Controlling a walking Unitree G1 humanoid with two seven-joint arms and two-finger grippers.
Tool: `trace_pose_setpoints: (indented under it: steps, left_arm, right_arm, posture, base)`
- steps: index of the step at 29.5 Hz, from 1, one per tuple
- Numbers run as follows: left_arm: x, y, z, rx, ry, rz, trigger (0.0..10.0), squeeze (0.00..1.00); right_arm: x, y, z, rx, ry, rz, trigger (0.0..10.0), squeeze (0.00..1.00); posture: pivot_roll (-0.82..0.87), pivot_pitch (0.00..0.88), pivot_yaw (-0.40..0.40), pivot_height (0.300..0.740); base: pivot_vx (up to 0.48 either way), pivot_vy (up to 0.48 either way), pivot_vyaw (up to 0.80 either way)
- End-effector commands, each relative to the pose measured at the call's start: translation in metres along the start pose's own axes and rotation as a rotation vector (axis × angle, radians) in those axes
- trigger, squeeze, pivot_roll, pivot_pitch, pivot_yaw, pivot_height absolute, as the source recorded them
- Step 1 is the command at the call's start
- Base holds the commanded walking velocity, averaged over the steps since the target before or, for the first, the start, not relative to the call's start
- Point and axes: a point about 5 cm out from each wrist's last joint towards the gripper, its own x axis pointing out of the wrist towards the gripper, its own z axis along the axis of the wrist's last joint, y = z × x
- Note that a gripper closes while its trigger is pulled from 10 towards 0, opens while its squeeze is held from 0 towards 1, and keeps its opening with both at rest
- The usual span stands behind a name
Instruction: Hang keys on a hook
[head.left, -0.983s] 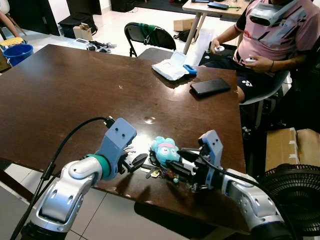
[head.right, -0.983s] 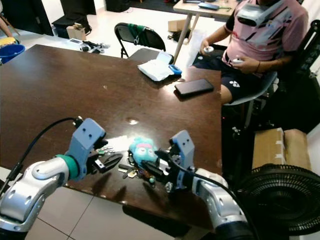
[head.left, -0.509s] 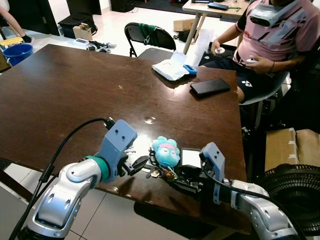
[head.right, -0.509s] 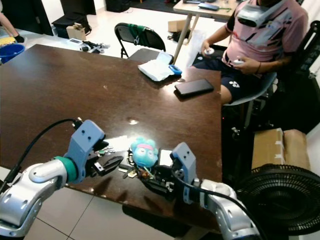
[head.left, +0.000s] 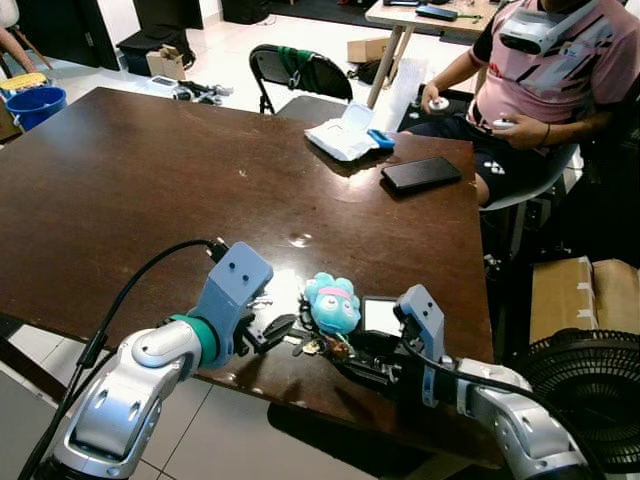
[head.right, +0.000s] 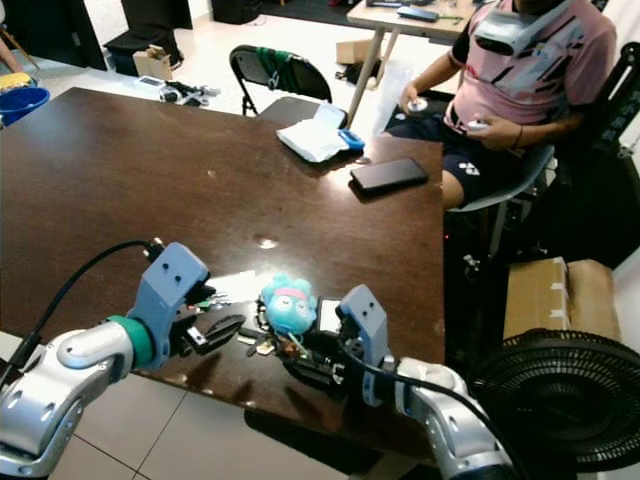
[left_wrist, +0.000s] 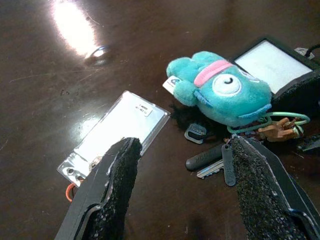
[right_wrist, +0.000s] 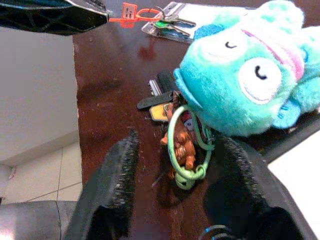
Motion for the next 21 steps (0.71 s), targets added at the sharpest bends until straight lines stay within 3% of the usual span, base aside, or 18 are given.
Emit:
trace_pose_setpoints:
  steps: [1,2,21]
  left_arm:
    - [-0.003,0.0,-0.004,-0.01,0.015,0.006,10.0,0.0]
    - [-0.003,0.0,-0.004,-0.011,0.015,0.007,10.0,0.0]
    - [-0.003,0.002,-0.004,-0.005,0.017,0.028,10.0,0.0]
  right_arm:
    - [0.003,0.002,-0.006,0.016,0.022,0.011,1.3,0.0]
    - [0.003,0.001,-0.006,0.016,0.022,0.011,0.0,0.0]
    - [-0.008,-0.001,0.001,0.038,-0.043,-0.019,0.0,0.0]
  posture:
    - [0.05,0.121,0.081,0.74]
    - [0.05,0.121,0.081,0.74]
    - [0.04,0.126,0.083,0.74]
  base:
    - [0.0,0.0,0.0]
    - [0.0,0.0,0.0]
    - [0.0,0.0,0.0]
